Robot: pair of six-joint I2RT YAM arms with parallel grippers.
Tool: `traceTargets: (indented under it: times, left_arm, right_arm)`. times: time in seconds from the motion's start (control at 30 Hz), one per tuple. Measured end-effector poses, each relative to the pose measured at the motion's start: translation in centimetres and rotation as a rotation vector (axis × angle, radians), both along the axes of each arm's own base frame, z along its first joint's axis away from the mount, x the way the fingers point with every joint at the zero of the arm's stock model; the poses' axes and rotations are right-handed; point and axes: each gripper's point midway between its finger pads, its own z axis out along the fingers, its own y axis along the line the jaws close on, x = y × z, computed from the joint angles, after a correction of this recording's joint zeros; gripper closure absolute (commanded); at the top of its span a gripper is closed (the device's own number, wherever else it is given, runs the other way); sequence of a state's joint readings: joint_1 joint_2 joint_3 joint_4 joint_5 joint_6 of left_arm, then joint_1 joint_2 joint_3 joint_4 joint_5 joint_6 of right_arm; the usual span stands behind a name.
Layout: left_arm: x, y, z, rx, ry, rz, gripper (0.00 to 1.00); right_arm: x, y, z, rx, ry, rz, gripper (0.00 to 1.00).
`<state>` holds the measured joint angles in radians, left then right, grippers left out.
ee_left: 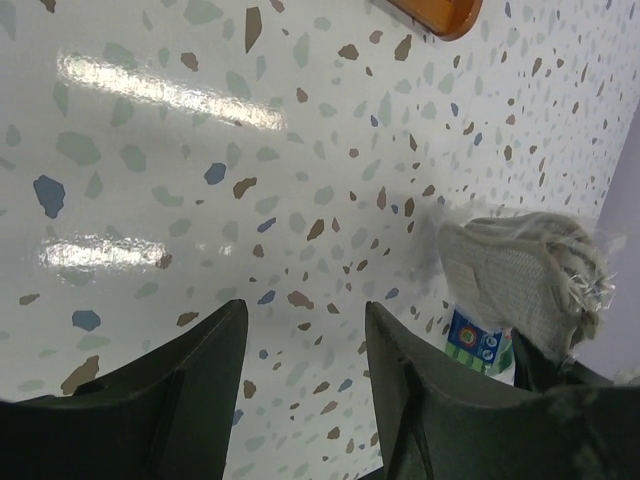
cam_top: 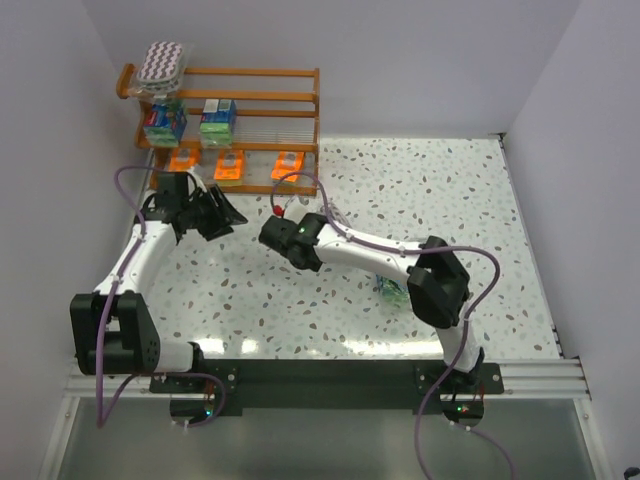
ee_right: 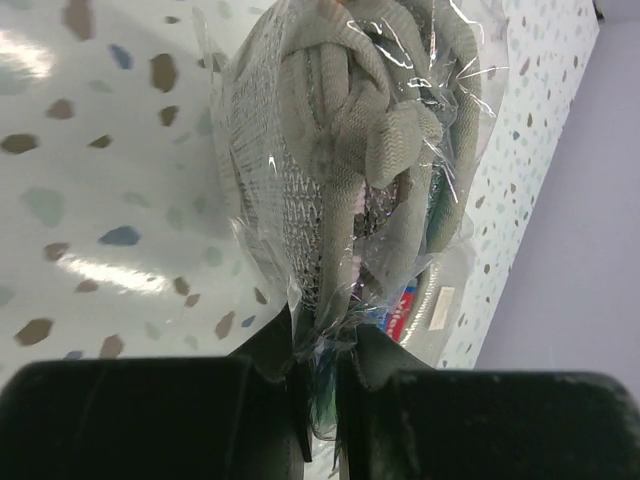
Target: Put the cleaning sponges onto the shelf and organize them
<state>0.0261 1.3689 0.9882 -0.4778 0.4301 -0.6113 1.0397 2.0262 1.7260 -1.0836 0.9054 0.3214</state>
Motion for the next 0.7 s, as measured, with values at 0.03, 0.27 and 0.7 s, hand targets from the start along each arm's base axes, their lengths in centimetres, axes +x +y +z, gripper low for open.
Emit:
traceTargets:
  times: [0.03, 0.27, 0.7]
  left_arm:
    - [0.0, 0.1, -0.1, 0.004, 0.004, 0.007, 0.45]
    - [-0.6, 0.7, -0.5, 0.025, 0.021, 0.053, 0.45]
    - [-1.9, 2.3, -1.3, 0.036, 0.042, 0.114, 0.45]
  right_arm:
    - [-0.6, 0.8, -0.1, 0.006, 0.001, 0.022, 0.88]
    - [-5.2, 6.5, -2.8, -0.007, 0.015, 0.186, 0.68]
    - [-11.4, 9.5, -8.8, 0.128, 0.229, 0.373, 0.19]
